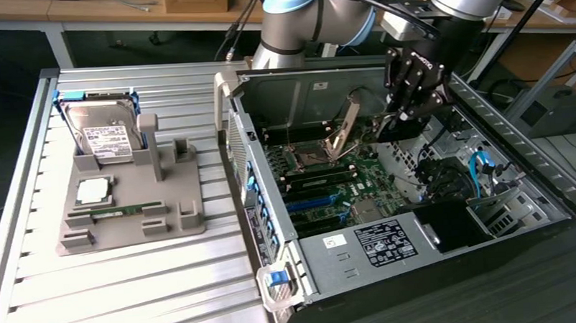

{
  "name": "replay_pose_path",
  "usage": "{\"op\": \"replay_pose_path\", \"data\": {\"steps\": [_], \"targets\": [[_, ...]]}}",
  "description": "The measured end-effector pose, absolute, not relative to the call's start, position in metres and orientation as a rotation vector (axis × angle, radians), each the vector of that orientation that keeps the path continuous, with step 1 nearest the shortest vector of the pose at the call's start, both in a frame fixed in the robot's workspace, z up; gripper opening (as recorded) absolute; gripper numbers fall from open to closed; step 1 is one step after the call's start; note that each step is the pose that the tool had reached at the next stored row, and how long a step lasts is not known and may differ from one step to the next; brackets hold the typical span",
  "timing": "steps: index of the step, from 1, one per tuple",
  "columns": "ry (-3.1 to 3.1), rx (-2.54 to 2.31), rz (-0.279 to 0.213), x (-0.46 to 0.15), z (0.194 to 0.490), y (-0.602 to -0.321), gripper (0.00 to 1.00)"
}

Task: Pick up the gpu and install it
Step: 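Insert the gpu into the slot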

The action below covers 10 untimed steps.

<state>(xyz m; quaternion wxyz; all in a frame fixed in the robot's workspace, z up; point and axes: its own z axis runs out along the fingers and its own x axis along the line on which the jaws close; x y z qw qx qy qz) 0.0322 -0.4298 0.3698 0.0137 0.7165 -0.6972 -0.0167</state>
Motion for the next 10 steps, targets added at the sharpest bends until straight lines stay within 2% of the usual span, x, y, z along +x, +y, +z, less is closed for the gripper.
{"op": "replay_pose_path", "data": {"steps": [10], "targets": [[-2.169, 2.235, -0.052, 0.018, 0.367, -0.438, 0.27]]}}
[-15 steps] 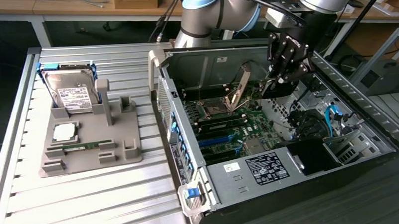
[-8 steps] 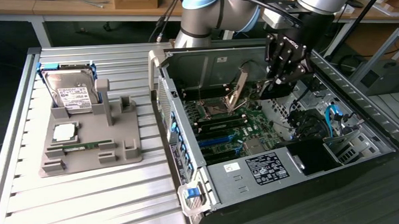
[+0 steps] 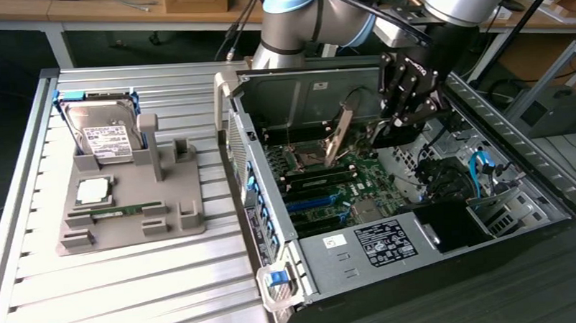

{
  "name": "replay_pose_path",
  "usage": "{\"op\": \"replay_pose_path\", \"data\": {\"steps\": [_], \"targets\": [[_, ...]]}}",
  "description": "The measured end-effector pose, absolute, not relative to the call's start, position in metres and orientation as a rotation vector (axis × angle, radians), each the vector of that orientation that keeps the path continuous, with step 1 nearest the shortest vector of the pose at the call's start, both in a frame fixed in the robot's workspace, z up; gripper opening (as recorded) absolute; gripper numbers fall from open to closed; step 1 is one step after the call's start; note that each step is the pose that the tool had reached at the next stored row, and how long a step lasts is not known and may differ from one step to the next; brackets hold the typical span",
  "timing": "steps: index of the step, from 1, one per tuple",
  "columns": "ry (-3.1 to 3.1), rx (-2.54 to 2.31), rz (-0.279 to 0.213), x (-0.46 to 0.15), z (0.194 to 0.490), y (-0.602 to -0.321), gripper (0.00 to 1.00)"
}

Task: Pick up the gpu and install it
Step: 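Insert the gpu into the slot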

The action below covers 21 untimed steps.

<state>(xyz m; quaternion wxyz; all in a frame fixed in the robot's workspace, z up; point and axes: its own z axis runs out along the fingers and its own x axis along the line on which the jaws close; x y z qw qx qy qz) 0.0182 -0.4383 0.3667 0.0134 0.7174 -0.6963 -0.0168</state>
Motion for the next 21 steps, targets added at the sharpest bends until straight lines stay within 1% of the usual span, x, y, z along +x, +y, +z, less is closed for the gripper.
{"op": "replay_pose_path", "data": {"steps": [3, 7, 8, 21], "targets": [[-2.174, 2.241, -0.065, 0.017, 0.365, -0.440, 0.27], [-2.195, 2.264, -0.115, 0.015, 0.364, -0.443, 0.27], [-2.197, 2.266, -0.119, 0.015, 0.364, -0.444, 0.27], [-2.197, 2.266, -0.121, 0.013, 0.362, -0.449, 0.27]]}}
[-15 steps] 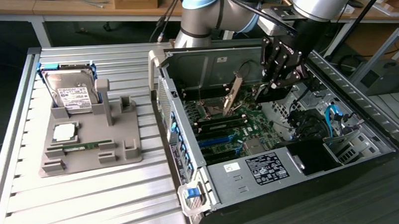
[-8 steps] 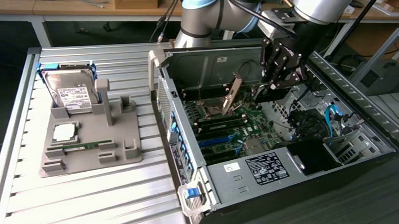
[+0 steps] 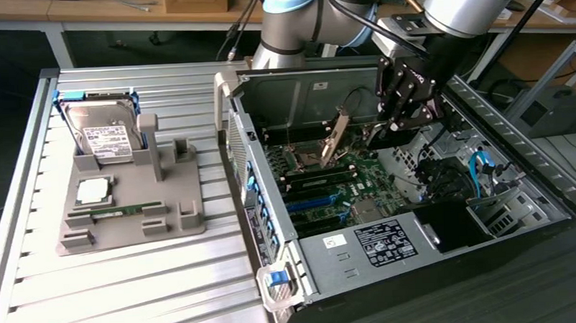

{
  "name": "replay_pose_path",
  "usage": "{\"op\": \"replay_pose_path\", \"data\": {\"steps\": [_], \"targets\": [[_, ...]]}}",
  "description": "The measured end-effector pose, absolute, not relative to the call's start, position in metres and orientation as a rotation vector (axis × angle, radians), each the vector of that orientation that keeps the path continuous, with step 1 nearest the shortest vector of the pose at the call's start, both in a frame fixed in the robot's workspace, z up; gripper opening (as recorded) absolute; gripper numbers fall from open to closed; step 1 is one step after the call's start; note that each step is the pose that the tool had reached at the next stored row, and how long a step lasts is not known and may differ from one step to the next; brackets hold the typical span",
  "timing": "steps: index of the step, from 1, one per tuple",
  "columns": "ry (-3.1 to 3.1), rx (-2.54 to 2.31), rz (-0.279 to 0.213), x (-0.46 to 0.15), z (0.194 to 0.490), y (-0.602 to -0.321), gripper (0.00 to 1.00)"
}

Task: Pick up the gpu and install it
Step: 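Insert the gpu into the slot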

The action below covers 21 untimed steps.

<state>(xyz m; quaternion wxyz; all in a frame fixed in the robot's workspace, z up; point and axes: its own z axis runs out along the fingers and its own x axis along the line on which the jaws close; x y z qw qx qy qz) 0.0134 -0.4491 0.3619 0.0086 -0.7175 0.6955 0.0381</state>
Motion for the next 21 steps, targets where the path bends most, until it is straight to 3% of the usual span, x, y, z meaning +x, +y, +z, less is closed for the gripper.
{"op": "replay_pose_path", "data": {"steps": [21], "targets": [[2.172, -2.243, 0.120, 0.002, 0.359, -0.453, 0.27]]}}
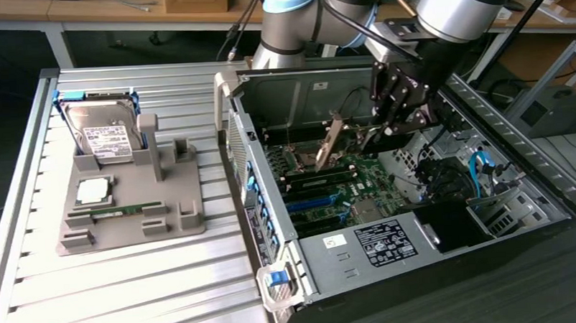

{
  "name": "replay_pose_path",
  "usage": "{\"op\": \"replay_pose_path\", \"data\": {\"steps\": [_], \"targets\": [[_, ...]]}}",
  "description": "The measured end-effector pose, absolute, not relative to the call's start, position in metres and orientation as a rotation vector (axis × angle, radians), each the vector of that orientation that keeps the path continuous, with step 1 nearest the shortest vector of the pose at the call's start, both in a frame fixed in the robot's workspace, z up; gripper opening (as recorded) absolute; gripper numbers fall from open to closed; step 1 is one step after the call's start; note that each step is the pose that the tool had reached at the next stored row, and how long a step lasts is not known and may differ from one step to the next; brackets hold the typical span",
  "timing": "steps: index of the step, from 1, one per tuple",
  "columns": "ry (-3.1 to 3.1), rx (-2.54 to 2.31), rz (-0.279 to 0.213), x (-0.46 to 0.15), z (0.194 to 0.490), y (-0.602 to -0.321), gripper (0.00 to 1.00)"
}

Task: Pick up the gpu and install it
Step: 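Insert the gpu into the slot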

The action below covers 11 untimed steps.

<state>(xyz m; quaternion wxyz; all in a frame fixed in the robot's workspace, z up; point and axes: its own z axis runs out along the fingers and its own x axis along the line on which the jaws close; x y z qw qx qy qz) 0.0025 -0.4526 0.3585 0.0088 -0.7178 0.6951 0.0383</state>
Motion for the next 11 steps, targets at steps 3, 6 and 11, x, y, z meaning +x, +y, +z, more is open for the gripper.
{"op": "replay_pose_path", "data": {"steps": [3, 6, 11], "targets": [[2.172, -2.243, 0.120, 0.0010, 0.3583, -0.4529, 0.27], [2.172, -2.243, 0.120, -0.0008, 0.3583, -0.4530, 0.27], [2.172, -2.243, 0.120, -0.0048, 0.3579, -0.4531, 0.27]]}}
